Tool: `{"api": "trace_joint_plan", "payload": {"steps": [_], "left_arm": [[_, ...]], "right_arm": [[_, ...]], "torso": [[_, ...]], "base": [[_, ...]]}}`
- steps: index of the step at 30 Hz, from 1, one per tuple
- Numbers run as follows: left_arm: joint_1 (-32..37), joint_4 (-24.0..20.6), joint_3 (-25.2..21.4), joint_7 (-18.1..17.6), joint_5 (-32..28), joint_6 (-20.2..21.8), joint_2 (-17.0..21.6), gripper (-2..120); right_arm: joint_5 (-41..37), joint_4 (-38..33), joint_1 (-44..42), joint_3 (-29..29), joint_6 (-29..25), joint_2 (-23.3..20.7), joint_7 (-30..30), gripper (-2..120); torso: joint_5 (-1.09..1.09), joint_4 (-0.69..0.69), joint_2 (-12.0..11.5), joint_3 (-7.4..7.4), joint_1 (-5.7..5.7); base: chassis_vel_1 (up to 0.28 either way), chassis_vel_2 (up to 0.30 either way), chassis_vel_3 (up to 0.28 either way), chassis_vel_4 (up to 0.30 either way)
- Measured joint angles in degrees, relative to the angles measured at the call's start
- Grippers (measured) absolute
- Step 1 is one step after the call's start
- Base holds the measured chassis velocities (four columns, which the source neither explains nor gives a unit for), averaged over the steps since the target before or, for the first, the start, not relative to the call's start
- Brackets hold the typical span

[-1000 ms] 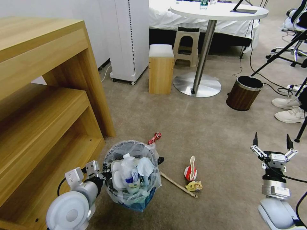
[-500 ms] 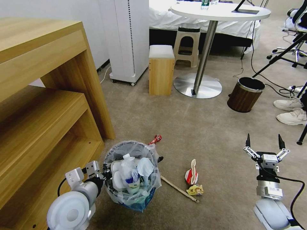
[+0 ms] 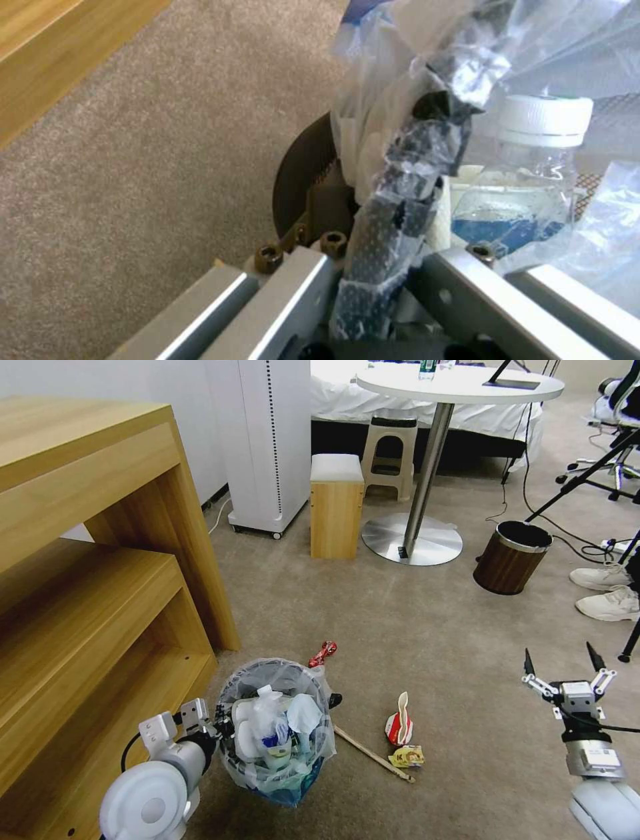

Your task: Pick up the trash bin and place the garbage on the floor into it.

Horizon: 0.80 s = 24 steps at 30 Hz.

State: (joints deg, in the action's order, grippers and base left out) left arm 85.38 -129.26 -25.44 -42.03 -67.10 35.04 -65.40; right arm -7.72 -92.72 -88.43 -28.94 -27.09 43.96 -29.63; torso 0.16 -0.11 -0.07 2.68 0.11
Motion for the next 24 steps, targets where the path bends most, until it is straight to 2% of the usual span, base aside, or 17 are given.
{"api": "trace_joint_plan", "payload": {"steps": [4,8,10,13,14,16,24], "left_arm": [[0.02,0.39,0.29,0.16,0.54,0.0,-0.45,0],[0.01,0.66,0.35,0.27,0.89,0.0,-0.83,0],[0.03,0.83,0.42,0.31,1.15,0.0,-1.02,0],[0.03,1.31,0.81,0.39,1.7,0.0,-1.3,0],[0.03,1.31,0.81,0.39,1.7,0.0,-1.3,0],[-0.04,1.66,1.08,0.37,1.91,0.0,-1.41,0],[0.49,2.11,1.34,0.28,2.87,-0.01,-1.79,0]], "right_arm": [[4.18,3.85,2.85,3.71,-1.16,-2.38,0.37,100],[4.62,4.48,4.96,7.9,-0.85,-4.32,-0.34,100],[3.17,3.46,5.44,10.12,0.24,-4.46,-1.02,100],[-3.93,-0.86,6.62,16.96,5.59,-4.56,-4.45,100],[-3.93,-0.86,6.62,16.96,5.59,-4.56,-4.45,100],[-8.02,-3.07,7.57,20.56,8.13,-4.6,-6.11,100],[-15.03,-6.41,9.7,26.75,11.95,-4.34,-10.21,100]], "torso": [[-0.02,0.0,0.0,0.0,0.0],[-0.06,0.01,0.0,0.0,0.0],[-0.05,0.0,0.0,0.0,0.0],[-0.04,0.01,0.0,0.0,0.0],[-0.04,0.01,0.0,0.0,0.0],[-0.04,0.0,0.0,0.0,-0.01],[-0.03,0.0,0.0,0.0,-0.01]], "base": [[0.0,0.0,0.0,0.0],[0.0,0.0,0.0,0.0],[0.0,0.0,0.0,0.0],[0.0,0.0,0.0,0.0],[0.0,0.0,0.0,0.0],[0.0,0.0,0.0,0.0],[0.0,0.0,0.0,0.0]]}}
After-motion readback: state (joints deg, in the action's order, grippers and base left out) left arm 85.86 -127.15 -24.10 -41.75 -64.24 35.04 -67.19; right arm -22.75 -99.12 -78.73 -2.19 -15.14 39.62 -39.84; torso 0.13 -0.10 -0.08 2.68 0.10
